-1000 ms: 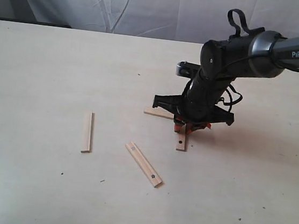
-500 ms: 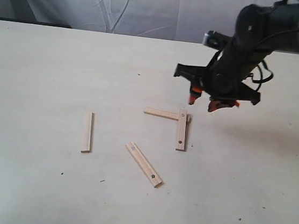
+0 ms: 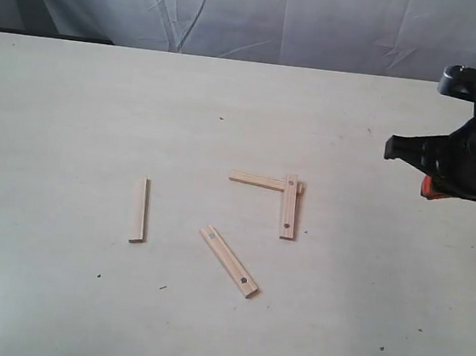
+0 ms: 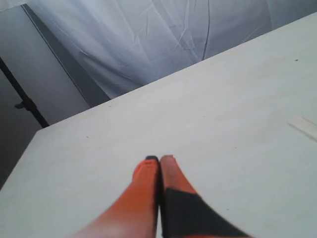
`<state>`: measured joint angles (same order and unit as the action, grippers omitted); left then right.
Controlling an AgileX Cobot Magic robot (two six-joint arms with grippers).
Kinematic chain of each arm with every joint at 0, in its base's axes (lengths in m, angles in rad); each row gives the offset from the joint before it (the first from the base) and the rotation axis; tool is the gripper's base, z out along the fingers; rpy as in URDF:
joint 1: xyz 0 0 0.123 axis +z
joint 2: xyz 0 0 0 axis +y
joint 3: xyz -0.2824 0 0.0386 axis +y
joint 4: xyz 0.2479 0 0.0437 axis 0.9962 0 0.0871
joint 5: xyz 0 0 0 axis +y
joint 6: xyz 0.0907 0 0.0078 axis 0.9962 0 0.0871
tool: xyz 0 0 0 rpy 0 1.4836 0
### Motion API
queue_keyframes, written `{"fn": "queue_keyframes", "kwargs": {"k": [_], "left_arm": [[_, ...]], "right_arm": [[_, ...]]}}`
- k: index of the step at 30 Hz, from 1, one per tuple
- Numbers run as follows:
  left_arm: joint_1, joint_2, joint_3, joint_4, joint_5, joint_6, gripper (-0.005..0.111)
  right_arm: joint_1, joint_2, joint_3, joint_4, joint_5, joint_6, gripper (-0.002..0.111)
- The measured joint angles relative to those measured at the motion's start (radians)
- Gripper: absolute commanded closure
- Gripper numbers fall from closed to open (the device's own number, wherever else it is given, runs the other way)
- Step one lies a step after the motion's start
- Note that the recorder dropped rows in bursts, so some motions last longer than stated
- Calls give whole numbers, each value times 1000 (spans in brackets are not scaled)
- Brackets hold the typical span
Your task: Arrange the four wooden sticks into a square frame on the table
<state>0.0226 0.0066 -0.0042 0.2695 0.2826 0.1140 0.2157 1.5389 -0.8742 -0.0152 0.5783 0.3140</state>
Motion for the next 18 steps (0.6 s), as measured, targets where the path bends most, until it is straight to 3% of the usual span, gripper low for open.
{"fn": "queue_keyframes", "kwargs": {"k": [5, 13, 18], "left_arm": [[0, 0, 0, 145, -68, -2, 107], [0, -1, 0, -334, -449, -75, 107], [0, -1, -2, -422, -534, -299, 107]], "right_arm": [[0, -39, 17, -12, -6, -4, 108], [0, -39, 17, -12, -8, -6, 108], [0, -39, 17, -10, 11, -23, 108]]}}
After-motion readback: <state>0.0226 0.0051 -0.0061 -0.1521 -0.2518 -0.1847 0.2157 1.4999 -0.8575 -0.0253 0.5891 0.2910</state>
